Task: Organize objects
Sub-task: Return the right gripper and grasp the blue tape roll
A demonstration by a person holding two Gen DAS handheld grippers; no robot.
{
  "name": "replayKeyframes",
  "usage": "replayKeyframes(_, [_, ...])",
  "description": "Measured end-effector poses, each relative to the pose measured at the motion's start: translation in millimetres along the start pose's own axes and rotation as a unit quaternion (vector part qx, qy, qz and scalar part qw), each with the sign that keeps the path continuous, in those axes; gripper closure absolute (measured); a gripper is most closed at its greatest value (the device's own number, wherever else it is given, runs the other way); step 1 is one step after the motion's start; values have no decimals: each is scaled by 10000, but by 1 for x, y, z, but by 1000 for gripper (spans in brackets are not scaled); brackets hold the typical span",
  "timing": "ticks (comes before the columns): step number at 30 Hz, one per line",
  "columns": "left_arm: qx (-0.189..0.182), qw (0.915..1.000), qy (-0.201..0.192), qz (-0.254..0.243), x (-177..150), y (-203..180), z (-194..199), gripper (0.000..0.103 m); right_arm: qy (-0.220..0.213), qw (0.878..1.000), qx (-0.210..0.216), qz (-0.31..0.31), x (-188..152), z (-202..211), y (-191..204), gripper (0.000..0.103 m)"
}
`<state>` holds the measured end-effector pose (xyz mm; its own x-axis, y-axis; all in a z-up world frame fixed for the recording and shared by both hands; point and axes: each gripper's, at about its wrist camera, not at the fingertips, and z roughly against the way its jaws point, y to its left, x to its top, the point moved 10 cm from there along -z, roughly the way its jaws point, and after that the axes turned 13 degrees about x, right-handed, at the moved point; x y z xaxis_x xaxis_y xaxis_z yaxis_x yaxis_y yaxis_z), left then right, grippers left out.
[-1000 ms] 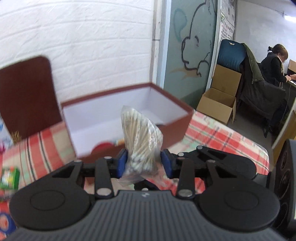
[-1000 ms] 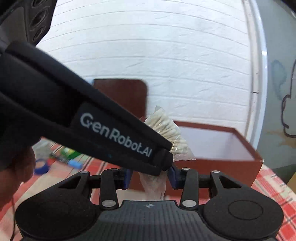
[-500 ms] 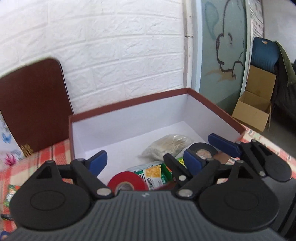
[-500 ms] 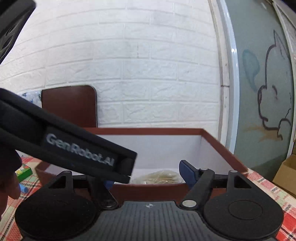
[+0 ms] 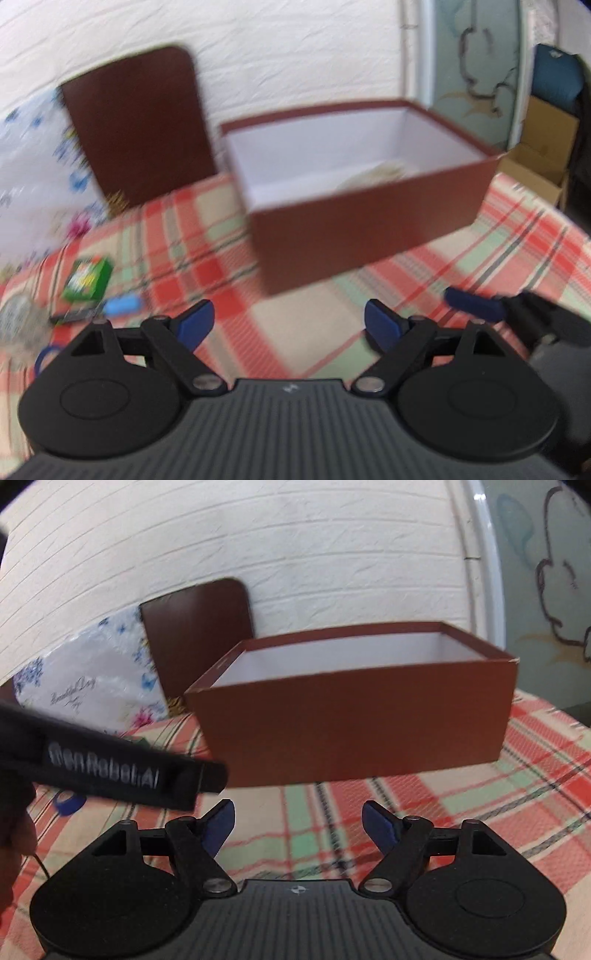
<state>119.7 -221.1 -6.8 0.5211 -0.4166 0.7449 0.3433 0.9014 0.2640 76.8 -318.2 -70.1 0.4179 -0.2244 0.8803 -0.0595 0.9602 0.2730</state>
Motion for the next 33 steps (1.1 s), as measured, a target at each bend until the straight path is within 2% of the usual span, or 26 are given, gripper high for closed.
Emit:
replayKeyframes(4, [578, 9959, 613, 333, -45, 52, -23, 13, 669, 9973, 309, -48, -24, -19, 25, 26])
replayKeyframes(6, [863, 9918, 823, 456, -65, 79, -29, 13, 824, 9956, 421, 154, -29, -26, 42, 25])
replayKeyframes(8, [985, 9880, 981, 665, -83, 103, -32, 13, 977, 9930, 472, 462, -35, -30, 60, 24])
replayKeyframes(11, [1078, 9843, 946, 1025, -102, 137, -33, 10, 1145, 9886, 574, 793, -43, -36, 85, 23])
replayKeyframes(13, [1585, 9794, 726, 1018, -111, 167, -31, 9, 1239, 9853, 653, 976, -46, -43, 99, 22])
replayKeyframes(15, [2445, 9637, 500, 948, -124, 212, -30, 6, 1323, 9820, 783, 1098, -46, -52, 112, 22])
replayKeyframes(16, [2749, 9542, 481, 1079, -135, 239, -30, 1, 1348, 9805, 841, 1160, -47, -55, 120, 22])
replayKeyframes(17, [2877, 9468, 471, 1360, -147, 264, -29, 0, 1380, 9786, 935, 1210, -48, -59, 127, 22])
replayKeyframes(19, [2802, 9321, 554, 2226, -172, 306, -25, 0, 1444, 9737, 1178, 1313, -48, -73, 147, 22])
replayKeyframes(20, [2671, 9211, 615, 2766, -184, 322, -23, 0, 1460, 9709, 1305, 1382, -48, -81, 158, 22])
replayKeyframes(21, [2554, 9116, 479, 3185, -190, 333, -18, 0, 1466, 9680, 1428, 1453, -47, -90, 170, 22])
replayKeyframes(22, [2509, 9069, 331, 3370, -191, 337, -14, 0, 1463, 9655, 1533, 1513, -45, -101, 181, 22])
replayKeyframes(24, [2654, 9111, 376, 3131, -188, 330, -18, 0, 1416, 9603, 1725, 1674, -41, -125, 207, 22])
replayKeyframes(26, [2653, 9194, 381, 2880, -182, 323, -22, 0, 1358, 9542, 1806, 1959, -36, -153, 232, 29])
replayKeyframes(31, [2587, 9197, 359, 2931, -186, 326, -20, 0, 1345, 9500, 1885, 2095, -27, -196, 258, 31])
replayKeyframes(33, [2577, 9198, 359, 2937, -186, 327, -21, 0, 1344, 9498, 1978, 2018, -27, -197, 258, 43])
